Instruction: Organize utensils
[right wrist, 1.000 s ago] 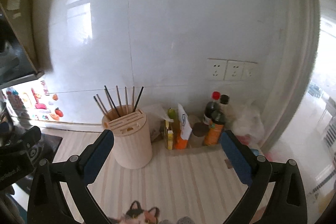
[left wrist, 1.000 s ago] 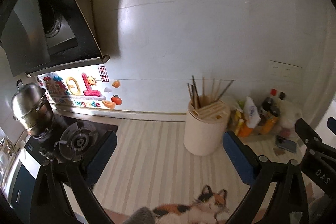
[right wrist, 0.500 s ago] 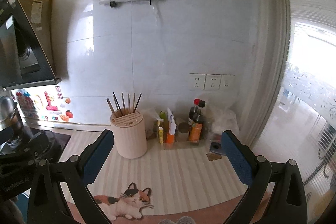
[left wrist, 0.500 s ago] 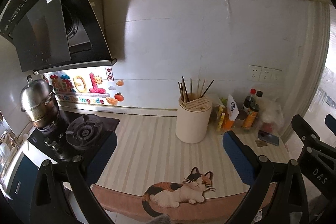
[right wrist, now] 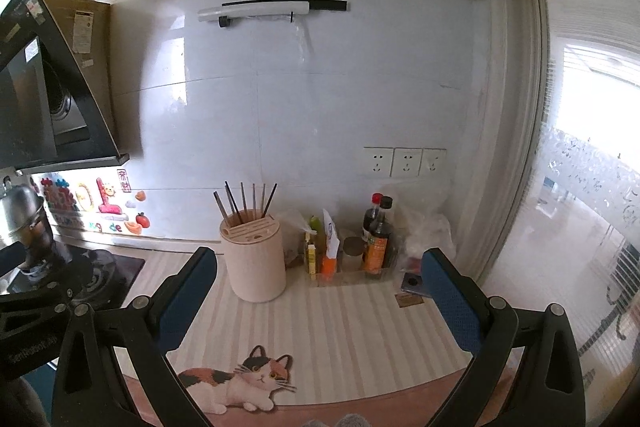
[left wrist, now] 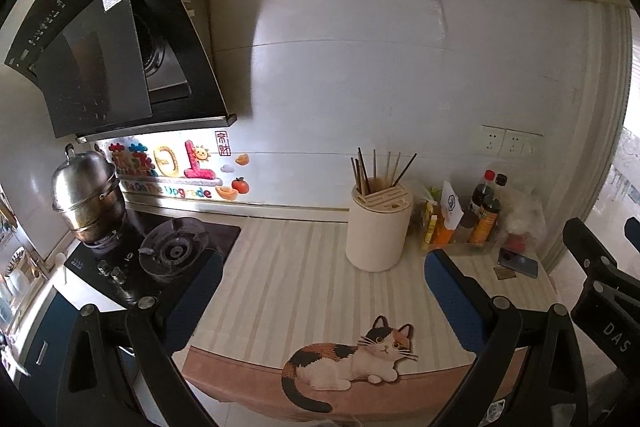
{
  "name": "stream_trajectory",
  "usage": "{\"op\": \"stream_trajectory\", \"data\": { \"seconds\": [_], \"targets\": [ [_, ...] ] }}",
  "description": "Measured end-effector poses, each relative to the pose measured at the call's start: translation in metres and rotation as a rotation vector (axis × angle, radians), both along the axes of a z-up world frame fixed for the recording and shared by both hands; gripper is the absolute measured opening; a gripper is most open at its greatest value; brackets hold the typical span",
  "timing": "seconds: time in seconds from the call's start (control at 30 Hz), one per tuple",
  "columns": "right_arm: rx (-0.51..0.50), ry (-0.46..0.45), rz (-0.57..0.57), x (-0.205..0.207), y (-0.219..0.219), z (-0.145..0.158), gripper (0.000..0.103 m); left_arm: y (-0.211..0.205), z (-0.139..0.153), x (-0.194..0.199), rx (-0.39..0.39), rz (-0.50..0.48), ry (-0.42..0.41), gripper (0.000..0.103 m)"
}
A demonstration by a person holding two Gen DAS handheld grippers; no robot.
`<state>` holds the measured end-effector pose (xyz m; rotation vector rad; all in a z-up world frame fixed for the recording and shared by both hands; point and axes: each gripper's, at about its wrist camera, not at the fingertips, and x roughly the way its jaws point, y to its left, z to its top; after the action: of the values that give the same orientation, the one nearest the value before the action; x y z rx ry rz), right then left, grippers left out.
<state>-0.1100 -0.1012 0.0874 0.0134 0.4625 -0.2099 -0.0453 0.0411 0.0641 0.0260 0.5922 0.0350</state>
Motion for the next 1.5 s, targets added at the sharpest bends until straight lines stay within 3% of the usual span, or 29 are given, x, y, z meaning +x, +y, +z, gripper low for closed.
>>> {"op": "stream_trajectory", "data": {
  "seconds": [0.7,1.5],
  "targets": [
    [-0.001,0.051,0.029,0.011,0.007,-0.020,0.103,0.012,-0.009,0.001,0.012,0.019,0.015,0.103],
    [-0.015,0.072,0.034,0.010,0.013,-0.023,0.103,0.011,-0.015,0.000,0.012,0.009,0.030,0.103]
  ]
}}
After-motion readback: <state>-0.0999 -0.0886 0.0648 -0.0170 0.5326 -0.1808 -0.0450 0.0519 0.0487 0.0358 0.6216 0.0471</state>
